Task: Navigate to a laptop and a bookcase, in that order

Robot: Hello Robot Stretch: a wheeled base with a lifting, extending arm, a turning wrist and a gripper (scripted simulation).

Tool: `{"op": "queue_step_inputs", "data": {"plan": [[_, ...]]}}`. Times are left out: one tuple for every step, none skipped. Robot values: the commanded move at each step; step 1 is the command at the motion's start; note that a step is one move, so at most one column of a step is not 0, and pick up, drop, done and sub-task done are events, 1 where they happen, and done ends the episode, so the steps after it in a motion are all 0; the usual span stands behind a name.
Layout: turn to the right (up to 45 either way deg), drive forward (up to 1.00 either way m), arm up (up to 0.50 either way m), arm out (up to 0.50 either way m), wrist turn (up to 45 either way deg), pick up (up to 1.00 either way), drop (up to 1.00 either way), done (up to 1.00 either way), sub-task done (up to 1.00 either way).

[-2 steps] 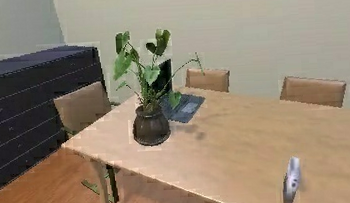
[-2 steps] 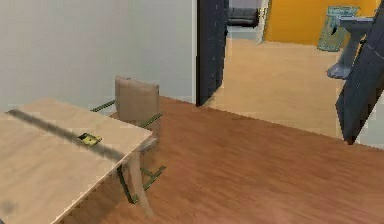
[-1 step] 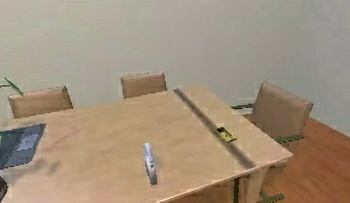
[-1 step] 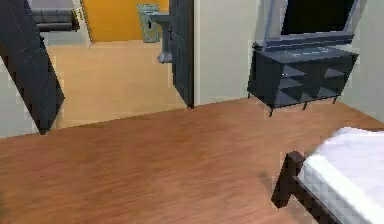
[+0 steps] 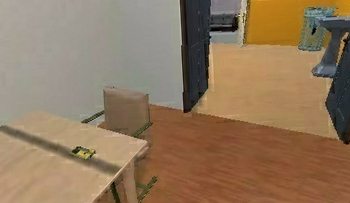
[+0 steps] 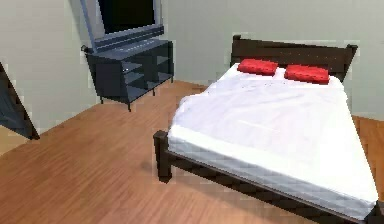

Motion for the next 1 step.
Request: {"op": "queue_step_inputs", "data": {"plan": [[21.0,0.0,0.0,0.0,0.0,0.0,0.0,0.0,0.0]]}}
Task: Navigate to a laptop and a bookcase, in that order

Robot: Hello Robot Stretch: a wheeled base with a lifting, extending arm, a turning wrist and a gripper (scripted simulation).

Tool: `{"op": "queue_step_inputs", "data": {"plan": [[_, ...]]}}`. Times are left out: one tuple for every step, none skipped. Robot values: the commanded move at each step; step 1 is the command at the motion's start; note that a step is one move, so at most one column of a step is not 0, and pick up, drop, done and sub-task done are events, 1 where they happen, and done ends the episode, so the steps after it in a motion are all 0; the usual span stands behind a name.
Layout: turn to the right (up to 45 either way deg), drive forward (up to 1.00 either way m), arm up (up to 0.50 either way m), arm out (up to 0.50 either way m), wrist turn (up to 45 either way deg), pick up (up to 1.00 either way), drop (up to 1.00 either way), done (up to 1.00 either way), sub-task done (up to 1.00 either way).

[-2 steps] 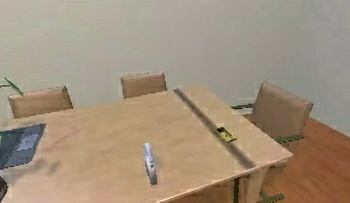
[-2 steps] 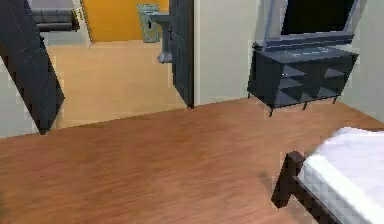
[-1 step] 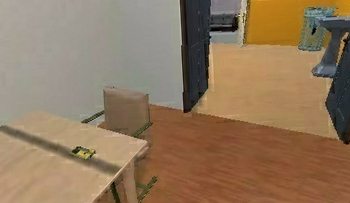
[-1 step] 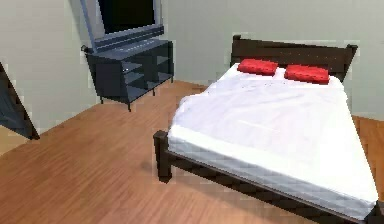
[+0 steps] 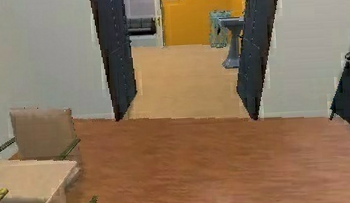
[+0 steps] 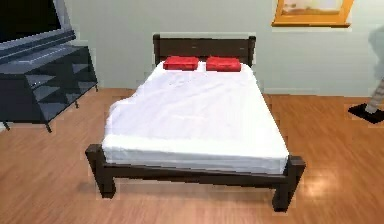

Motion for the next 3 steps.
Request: {"op": "queue_step_inputs", "data": {"plan": [[0.0,1.0,0.0,0.0,0.0,0.0,0.0,0.0,0.0],[0.0,0.4,0.0,0.0,0.0,0.0,0.0,0.0,0.0],[0.0,1.0,0.0,0.0,0.0,0.0,0.0,0.0,0.0]]}}
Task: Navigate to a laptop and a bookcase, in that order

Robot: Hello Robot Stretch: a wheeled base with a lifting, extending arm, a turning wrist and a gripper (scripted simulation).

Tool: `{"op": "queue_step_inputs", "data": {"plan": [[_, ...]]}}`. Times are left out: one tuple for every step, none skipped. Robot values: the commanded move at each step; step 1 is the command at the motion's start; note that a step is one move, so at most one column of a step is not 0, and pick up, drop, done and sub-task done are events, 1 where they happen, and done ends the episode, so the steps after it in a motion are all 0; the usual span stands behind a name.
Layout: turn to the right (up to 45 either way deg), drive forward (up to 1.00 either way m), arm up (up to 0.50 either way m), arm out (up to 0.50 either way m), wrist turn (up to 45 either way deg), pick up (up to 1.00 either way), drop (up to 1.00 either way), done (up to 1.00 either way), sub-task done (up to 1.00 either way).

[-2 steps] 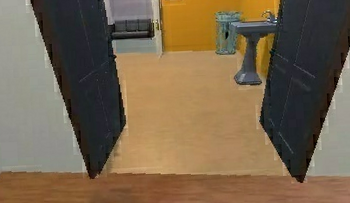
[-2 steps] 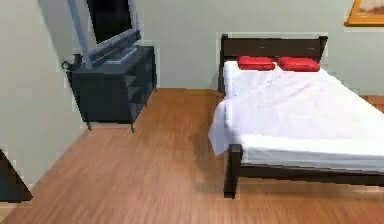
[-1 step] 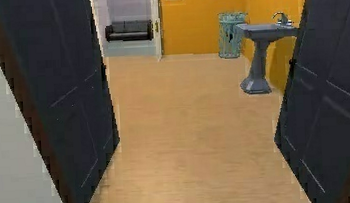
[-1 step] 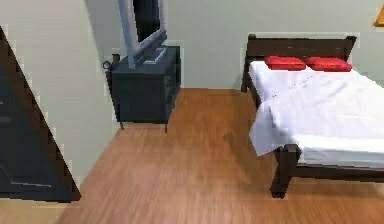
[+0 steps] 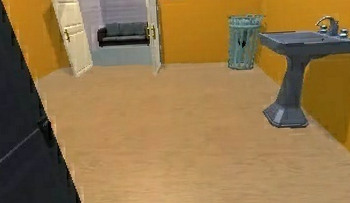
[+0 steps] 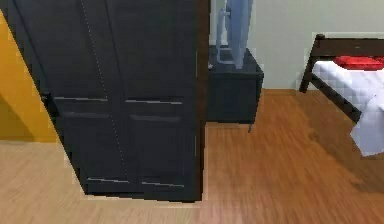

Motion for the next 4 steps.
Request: {"op": "queue_step_inputs", "data": {"plan": [[-3.0,0.0,0.0,0.0,0.0,0.0,0.0,0.0,0.0],[6.0,0.0,0.0,0.0,0.0,0.0,0.0,0.0,0.0],[0.0,0.6,0.0,0.0,0.0,0.0,0.0,0.0,0.0],[-45.0,0.0,0.0,0.0,0.0,0.0,0.0,0.0,0.0]]}}
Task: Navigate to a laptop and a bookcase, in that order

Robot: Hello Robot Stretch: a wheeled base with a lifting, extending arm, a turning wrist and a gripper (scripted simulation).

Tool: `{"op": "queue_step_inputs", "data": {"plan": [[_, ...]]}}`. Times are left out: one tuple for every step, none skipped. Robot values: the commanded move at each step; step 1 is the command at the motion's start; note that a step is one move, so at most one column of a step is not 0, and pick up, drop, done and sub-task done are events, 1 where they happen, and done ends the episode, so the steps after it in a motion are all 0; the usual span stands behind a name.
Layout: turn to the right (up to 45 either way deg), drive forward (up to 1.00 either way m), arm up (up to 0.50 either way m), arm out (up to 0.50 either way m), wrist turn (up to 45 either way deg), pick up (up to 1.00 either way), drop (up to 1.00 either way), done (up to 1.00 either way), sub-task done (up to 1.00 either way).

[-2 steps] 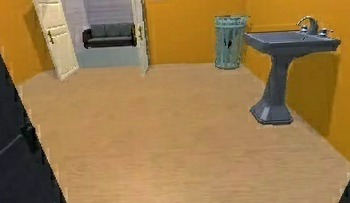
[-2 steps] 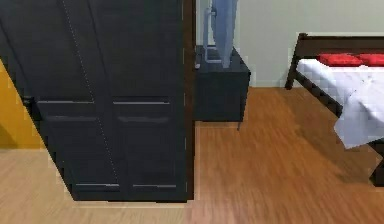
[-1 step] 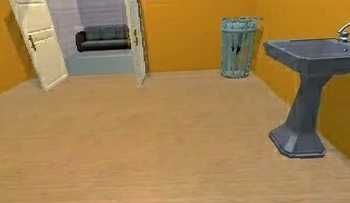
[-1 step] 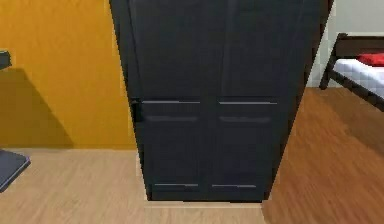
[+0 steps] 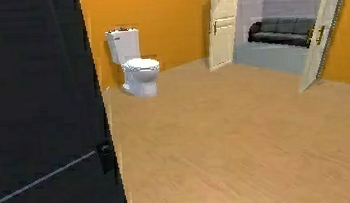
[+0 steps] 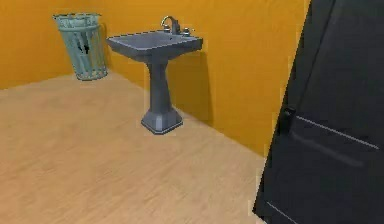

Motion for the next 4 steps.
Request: {"op": "queue_step_inputs", "data": {"plan": [[-36.0,0.0,0.0,0.0,0.0,0.0,0.0,0.0,0.0],[0.0,0.05,0.0,0.0,0.0,0.0,0.0,0.0,0.0],[45.0,0.0,0.0,0.0,0.0,0.0,0.0,0.0,0.0],[15.0,0.0,0.0,0.0,0.0,0.0,0.0,0.0,0.0]]}}
